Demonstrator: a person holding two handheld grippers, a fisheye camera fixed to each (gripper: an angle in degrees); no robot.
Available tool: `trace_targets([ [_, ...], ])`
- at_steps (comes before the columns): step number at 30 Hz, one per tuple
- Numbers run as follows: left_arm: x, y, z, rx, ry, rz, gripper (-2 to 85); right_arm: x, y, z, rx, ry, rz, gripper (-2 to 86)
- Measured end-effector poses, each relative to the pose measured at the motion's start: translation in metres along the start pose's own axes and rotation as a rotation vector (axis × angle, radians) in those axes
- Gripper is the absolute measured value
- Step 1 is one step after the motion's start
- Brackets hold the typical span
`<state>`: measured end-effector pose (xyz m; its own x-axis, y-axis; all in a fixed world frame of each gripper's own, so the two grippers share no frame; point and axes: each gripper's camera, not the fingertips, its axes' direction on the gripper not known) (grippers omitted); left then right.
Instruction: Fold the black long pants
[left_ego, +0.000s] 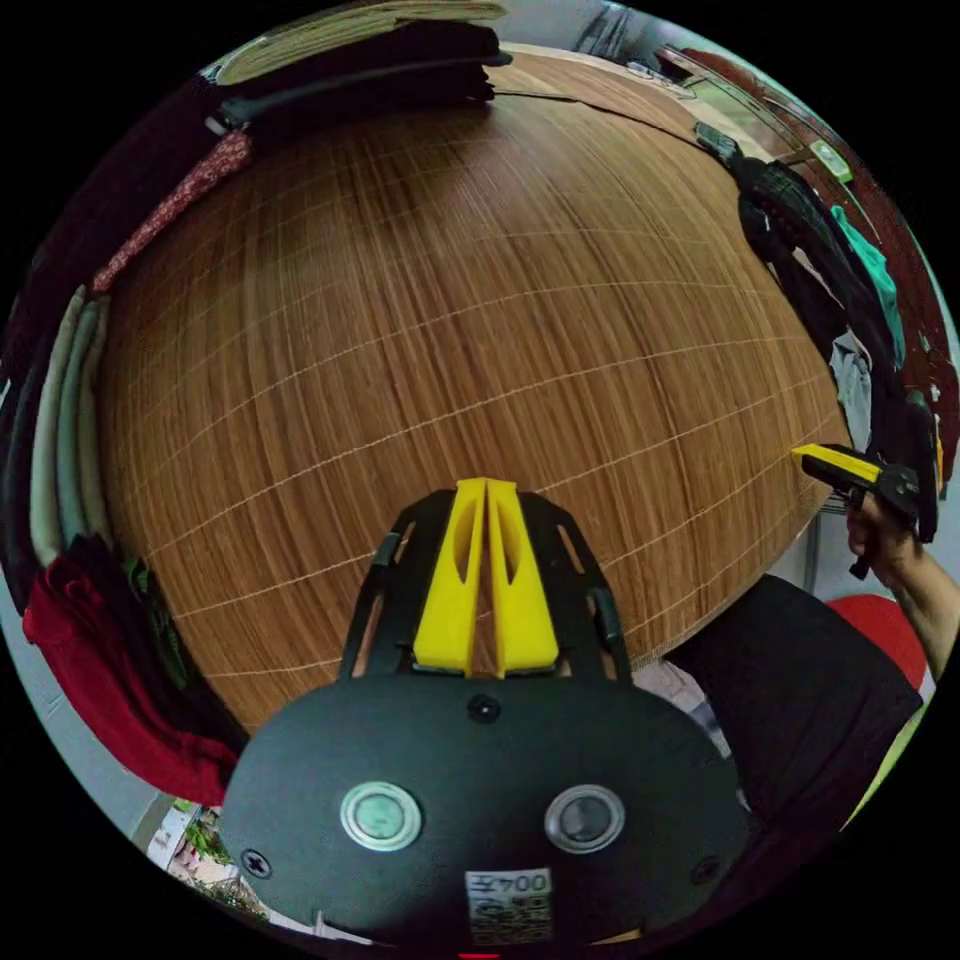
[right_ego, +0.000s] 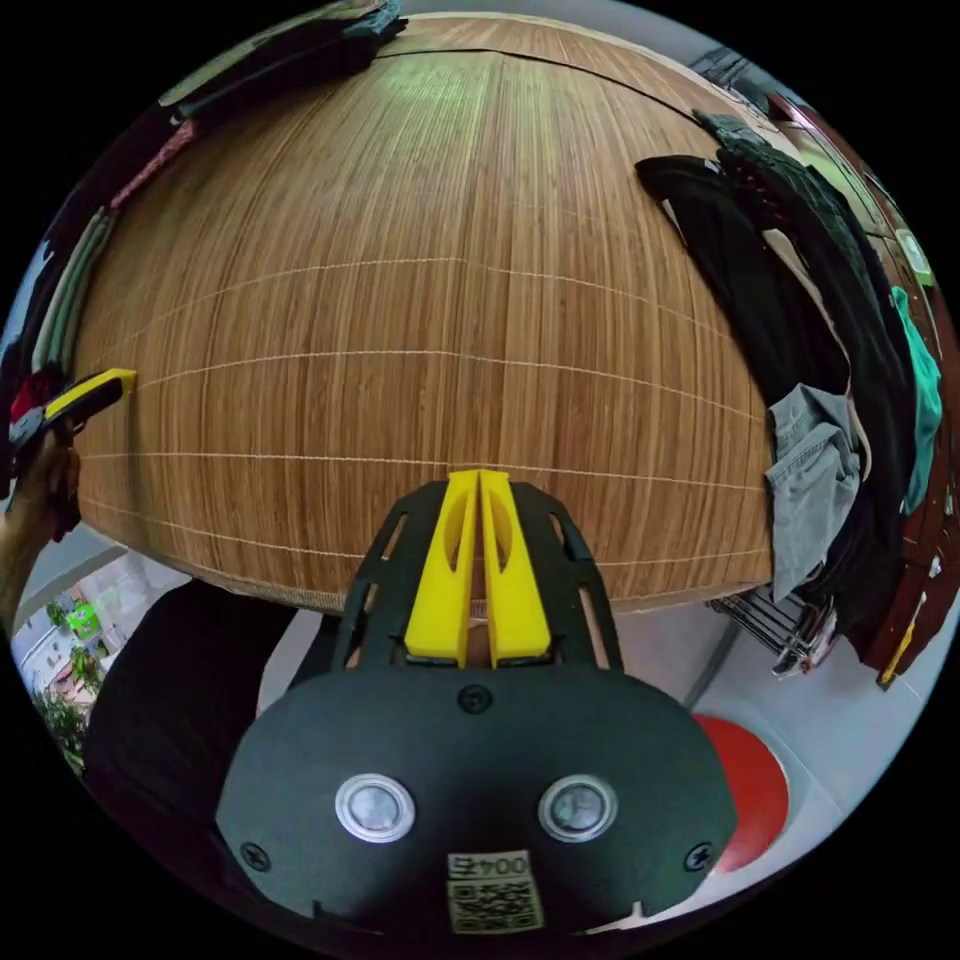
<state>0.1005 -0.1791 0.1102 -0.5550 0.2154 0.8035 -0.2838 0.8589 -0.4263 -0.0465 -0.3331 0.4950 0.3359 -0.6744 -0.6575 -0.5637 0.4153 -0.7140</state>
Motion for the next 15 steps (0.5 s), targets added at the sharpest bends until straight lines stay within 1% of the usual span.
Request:
trace_targets([
  [2, 0.015, -0.002, 0.003, 0.033, -0.035, -0.012, 0.1, 0.015, 0.006, -0.003, 0.006, -0.062, -0.084, -0.4],
  [3, 0.016, -0.008, 0.005, 0.024, -0.012, -0.066, 0.1, 0.035, 0.008, -0.010, 0.023, -0.109, -0.083, -0.2],
  [4, 0.014, -0.013, 0.005, 0.011, 0.016, -0.111, 0.1, 0.061, 0.011, -0.024, 0.107, -0.083, -0.035, 0.1],
  [5, 0.010, -0.022, 0.007, -0.033, 0.082, -0.181, 0.1, 0.076, 0.011, -0.031, 0.149, -0.059, -0.010, 0.4],
  [6, 0.012, -0.033, 0.010, -0.106, 0.146, -0.199, 0.1, 0.107, 0.009, -0.046, 0.224, -0.008, 0.031, 1.1],
  [7, 0.015, -0.038, 0.010, -0.136, 0.166, -0.200, 0.1, 0.139, 0.002, -0.059, 0.291, 0.054, 0.056, 4.3],
  [8, 0.023, -0.042, 0.003, -0.136, 0.167, -0.202, 0.0, 0.154, -0.002, -0.065, 0.319, 0.087, 0.054, 5.9],
  [10, 0.036, -0.042, -0.014, -0.089, 0.167, -0.204, 0.0, 0.212, -0.031, -0.086, 0.387, 0.200, 0.051, 9.7],
  [12, 0.050, -0.032, -0.032, -0.090, 0.188, -0.222, 0.0, 0.247, -0.059, -0.096, 0.402, 0.270, 0.013, 12.6],
  [15, 0.066, -0.006, -0.051, -0.111, 0.173, -0.241, 0.0, 0.282, -0.109, -0.092, 0.314, 0.437, -0.117, 15.1],
])
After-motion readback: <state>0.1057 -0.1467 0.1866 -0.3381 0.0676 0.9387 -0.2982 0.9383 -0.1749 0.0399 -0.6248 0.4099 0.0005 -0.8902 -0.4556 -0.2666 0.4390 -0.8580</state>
